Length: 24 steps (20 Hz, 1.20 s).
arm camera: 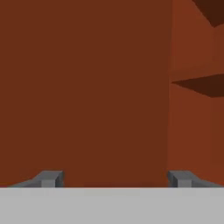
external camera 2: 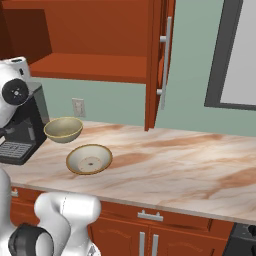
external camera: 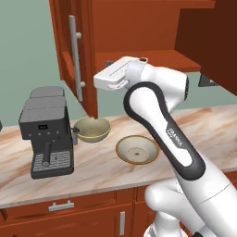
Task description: Open the cabinet. Pick the bowls from the counter and place them in the cabinet. Then close the cabinet.
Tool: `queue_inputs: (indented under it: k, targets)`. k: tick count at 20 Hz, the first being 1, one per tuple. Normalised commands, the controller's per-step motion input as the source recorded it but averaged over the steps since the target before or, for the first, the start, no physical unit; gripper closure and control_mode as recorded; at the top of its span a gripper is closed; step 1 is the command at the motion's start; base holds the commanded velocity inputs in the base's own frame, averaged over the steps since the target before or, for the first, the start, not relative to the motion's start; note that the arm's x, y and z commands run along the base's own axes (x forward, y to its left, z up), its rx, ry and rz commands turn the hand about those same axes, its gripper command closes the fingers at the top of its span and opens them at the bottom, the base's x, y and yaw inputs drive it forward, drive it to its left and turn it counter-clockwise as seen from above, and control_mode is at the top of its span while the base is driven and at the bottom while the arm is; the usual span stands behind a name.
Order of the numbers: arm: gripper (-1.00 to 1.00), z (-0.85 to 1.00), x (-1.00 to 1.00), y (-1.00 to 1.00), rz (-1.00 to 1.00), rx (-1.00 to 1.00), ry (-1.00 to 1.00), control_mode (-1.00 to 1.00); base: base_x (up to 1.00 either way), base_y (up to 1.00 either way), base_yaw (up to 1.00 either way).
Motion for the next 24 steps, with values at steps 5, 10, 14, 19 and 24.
queue_inputs:
  k: [5, 10, 14, 19, 24]
  targets:
    - [-1.00, -0.22, -0.04, 1.00, 0.00, -0.13, 0.00, -1.00, 0.00, 0.00, 0.00]
    - [-1.00, -0.07, 0.00, 1.00, 0.00, -0.18, 0.00, -1.00, 0.00, 0.00, 0.00]
    - [-1.00, -0.22, 0.00, 1.00, 0.00, -0.24, 0.06, -1.00, 0.00, 0.00, 0.00]
    - [-1.00, -0.04, -0.07, 0.36, 0.01, -0.07, 0.04, -1.00, 0.00, 0.00, 0.00]
    - [-1.00, 0.00, -0.25, -0.18, -0.06, 0.00, 0.00, -1.00, 0.00, 0.00, 0.00]
